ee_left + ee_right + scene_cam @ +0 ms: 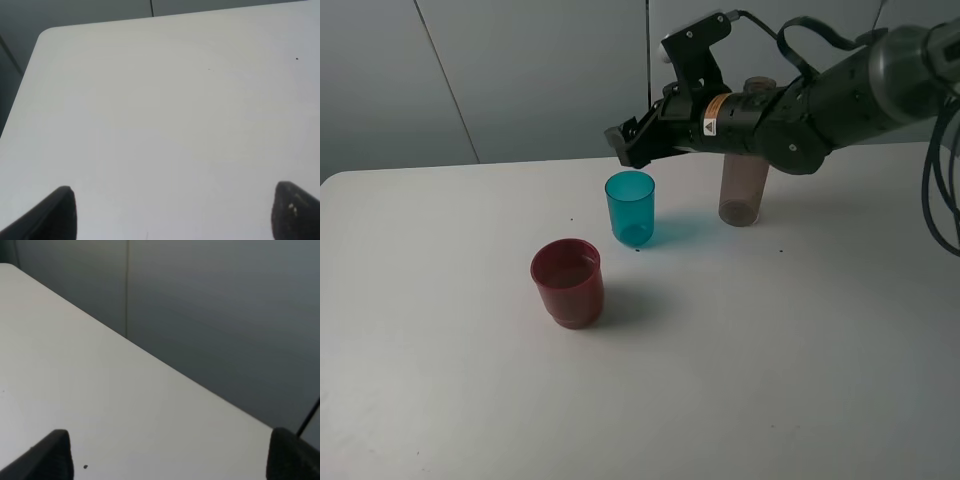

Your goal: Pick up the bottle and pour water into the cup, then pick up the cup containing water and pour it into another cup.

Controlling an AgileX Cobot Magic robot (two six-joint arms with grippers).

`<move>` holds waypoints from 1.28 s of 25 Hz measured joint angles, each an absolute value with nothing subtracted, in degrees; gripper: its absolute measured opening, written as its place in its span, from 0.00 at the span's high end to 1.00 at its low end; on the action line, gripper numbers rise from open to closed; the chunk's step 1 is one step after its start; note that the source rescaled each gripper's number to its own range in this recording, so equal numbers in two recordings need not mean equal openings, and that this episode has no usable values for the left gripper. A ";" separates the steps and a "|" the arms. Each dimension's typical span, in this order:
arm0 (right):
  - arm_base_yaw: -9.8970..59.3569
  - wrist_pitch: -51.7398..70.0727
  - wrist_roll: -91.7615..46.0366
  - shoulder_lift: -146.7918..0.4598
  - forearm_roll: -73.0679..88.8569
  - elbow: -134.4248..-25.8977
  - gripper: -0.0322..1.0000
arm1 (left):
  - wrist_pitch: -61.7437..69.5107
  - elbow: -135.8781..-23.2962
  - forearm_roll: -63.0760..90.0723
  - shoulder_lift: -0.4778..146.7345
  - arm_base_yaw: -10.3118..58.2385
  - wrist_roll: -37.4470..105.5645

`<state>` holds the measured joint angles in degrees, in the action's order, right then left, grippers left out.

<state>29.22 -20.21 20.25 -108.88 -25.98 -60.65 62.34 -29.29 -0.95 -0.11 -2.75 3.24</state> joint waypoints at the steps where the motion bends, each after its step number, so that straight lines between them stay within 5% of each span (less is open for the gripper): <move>1: 29.22 -17.09 22.06 -107.26 -25.57 -60.43 0.50 | 62.34 -29.29 -0.95 -0.11 -2.75 3.24; 9: 27.79 16.90 15.61 -91.47 -5.73 -55.58 0.50 | 62.34 -29.29 -0.95 -0.11 -2.75 3.24; 16: 16.23 42.80 10.41 -76.73 0.64 -52.89 0.50 | 62.34 -29.29 -0.95 -0.11 -2.75 3.24; 21: 9.90 49.88 10.27 -60.67 0.64 -48.78 0.50 | 62.34 -29.29 -0.95 -0.11 -2.75 3.24; 32: 9.30 63.57 7.92 -21.61 0.64 -44.18 0.50 | 62.34 -29.29 -0.95 -0.11 -2.75 3.24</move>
<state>9.30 63.57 7.92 -21.61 0.64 -44.18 62.34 -29.29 -0.95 -0.11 -2.75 3.24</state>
